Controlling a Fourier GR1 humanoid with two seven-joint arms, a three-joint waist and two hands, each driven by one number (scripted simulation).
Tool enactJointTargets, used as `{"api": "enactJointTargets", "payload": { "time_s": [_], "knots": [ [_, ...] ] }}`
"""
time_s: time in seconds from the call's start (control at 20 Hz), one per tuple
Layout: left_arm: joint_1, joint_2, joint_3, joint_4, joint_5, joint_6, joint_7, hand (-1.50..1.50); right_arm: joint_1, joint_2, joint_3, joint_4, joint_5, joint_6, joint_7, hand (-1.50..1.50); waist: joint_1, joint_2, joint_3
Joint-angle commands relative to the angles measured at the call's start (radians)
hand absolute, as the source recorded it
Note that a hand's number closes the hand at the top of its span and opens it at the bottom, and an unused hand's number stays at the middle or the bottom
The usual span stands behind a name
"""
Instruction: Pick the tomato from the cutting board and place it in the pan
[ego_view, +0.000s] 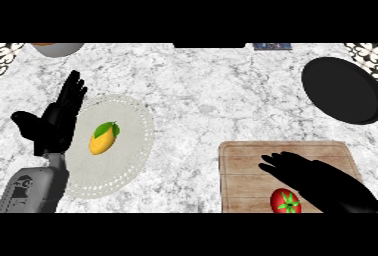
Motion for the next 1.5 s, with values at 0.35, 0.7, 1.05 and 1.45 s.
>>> {"api": "enactJointTargets", "payload": {
  "time_s": [0.35,0.7,1.05,1.45],
  "knots": [
    [-0.016,-0.028,0.028,0.069,-0.028,-0.021,-0.054,0.0,-0.088,0.099,0.08,0.17,0.166,-0.006,-0.009,-1.5,0.001,0.001,0.0],
    [0.008,-0.037,0.027,0.01,-0.041,-0.029,-0.008,0.0,0.01,0.119,0.12,0.165,0.217,-0.026,-0.049,-1.5,-0.001,0.0,0.0],
    [-0.011,-0.019,0.047,-0.05,-0.049,-0.029,0.053,0.0,-0.042,0.071,0.099,0.143,0.232,-0.028,-0.2,1.5,0.0,-0.001,0.0],
    [0.085,-0.037,0.029,-0.179,-0.046,-0.044,0.104,0.0,0.014,0.095,0.031,0.126,0.249,-0.136,-0.245,1.5,0.003,-0.002,0.0]
  ]
}}
